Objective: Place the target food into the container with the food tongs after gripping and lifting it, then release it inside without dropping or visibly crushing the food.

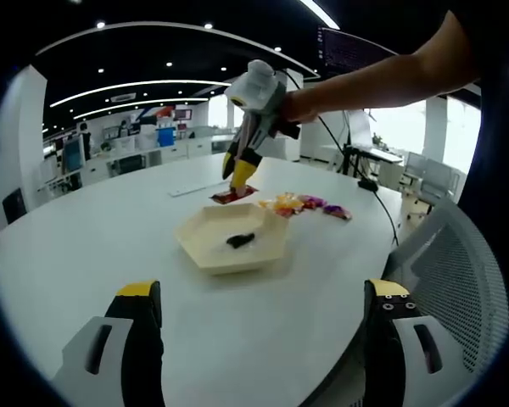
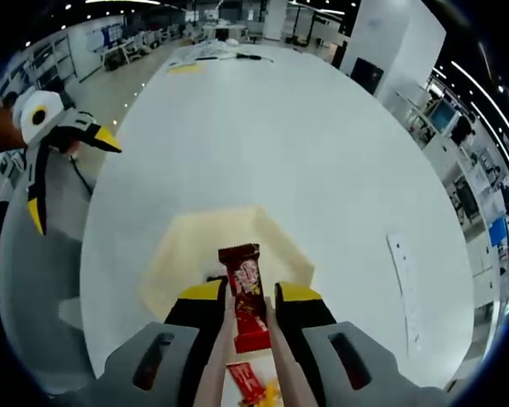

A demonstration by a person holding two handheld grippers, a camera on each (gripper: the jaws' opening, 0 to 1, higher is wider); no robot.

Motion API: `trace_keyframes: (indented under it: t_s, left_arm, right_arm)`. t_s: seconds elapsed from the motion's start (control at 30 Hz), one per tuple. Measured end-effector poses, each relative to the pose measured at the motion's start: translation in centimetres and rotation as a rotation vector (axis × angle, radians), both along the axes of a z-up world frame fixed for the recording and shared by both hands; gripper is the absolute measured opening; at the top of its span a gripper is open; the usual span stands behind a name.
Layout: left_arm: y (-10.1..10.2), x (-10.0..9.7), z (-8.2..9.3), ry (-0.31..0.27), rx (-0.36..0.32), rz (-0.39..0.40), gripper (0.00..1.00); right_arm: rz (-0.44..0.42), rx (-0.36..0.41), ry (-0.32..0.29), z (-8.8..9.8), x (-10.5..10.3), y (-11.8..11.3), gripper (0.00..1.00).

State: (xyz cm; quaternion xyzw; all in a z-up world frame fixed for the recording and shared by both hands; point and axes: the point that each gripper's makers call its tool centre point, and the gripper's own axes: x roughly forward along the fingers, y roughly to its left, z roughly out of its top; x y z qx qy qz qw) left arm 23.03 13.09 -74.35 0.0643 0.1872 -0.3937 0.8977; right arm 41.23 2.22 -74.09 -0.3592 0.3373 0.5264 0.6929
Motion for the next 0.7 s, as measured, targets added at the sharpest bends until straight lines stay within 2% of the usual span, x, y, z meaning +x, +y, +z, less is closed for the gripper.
trace_keyframes:
  t_s: [0.47,0.7]
  left_arm:
    - [0.1,0.0,-0.1,0.005,-0.001,0.002,0.97]
    - [0.1,0.1,-0.1,0.007,0.0,0.003,0.97]
  right_arm:
    - [-0.005,0.018,-0.008,0.5,0.1,-0.5,0.24]
    - [-0.008,0.025,-0.005,0.9,0.1,-1.6,0.25]
